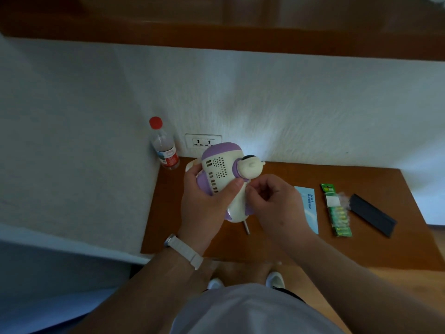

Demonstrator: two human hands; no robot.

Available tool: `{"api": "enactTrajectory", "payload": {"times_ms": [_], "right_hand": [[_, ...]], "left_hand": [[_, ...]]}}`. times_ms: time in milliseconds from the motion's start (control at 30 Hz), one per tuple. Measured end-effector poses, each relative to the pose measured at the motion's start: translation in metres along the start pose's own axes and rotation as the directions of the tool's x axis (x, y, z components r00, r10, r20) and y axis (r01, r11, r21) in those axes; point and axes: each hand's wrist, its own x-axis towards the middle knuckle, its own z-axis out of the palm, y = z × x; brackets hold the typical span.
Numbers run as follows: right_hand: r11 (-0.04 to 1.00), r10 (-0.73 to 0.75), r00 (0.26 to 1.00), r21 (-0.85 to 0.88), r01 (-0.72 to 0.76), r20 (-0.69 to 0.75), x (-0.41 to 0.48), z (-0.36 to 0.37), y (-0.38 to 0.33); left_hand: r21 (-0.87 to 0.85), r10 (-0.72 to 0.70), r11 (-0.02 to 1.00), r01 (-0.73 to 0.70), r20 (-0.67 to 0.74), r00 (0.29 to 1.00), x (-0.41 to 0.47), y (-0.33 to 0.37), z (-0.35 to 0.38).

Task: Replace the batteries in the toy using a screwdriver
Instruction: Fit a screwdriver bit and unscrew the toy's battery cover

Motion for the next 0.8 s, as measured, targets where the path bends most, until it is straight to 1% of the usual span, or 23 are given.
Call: {"api": "enactTrajectory", "payload": {"times_ms": [233,433,800], "right_hand": [[0.999,0.046,0.997,0.009,-0.047,0.062,0.000,-0.005,0.002],[0.997,0.080,0.992,-0.018,-0.079,0.094,0.002,-0.004,0.002],[0.997,0.077,0.990,0.021,-0.080,0.119,0.010,-0.003,-0.001]], "left_hand": [[0.039,0.008,0.999,-0.009,0.007,1.000,-0.006,-0.001,0.001],[0.049,0.010,0.999,-0.010,0.011,1.000,-0.006,-0.003,0.000],[0.037,0.027,0.999,-0.028,0.029,0.999,0.004,-0.006,-0.003]]}}
